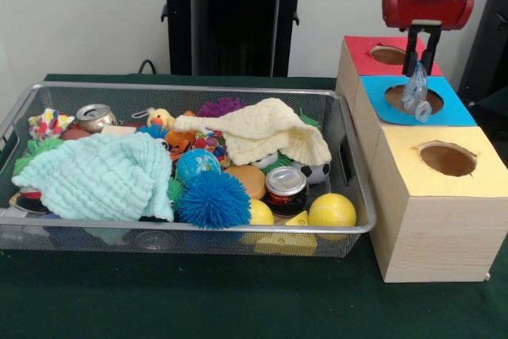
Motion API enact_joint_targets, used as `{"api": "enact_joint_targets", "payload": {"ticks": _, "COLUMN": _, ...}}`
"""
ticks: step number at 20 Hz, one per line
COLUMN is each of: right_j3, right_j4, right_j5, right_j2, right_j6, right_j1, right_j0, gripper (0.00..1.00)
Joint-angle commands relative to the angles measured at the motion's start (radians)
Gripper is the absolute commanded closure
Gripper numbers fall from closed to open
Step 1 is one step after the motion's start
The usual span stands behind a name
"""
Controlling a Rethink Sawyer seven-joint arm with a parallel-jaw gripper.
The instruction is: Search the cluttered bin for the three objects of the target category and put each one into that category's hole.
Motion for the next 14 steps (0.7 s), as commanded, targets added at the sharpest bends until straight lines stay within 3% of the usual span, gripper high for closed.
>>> {"api": "enact_joint_targets", "payload": {"ticks": 1, "right_j3": 0.017, "right_j4": -0.040, "right_j5": 0.015, "right_j2": 0.003, "right_j6": 0.107, "right_j1": 0.058, "right_j0": -0.058, "gripper": 1.00}}
{"api": "enact_joint_targets", "payload": {"ticks": 14, "right_j3": 0.022, "right_j4": -0.042, "right_j5": 0.005, "right_j2": -0.006, "right_j6": 0.103, "right_j1": 0.042, "right_j0": -0.079, "gripper": 1.00}}
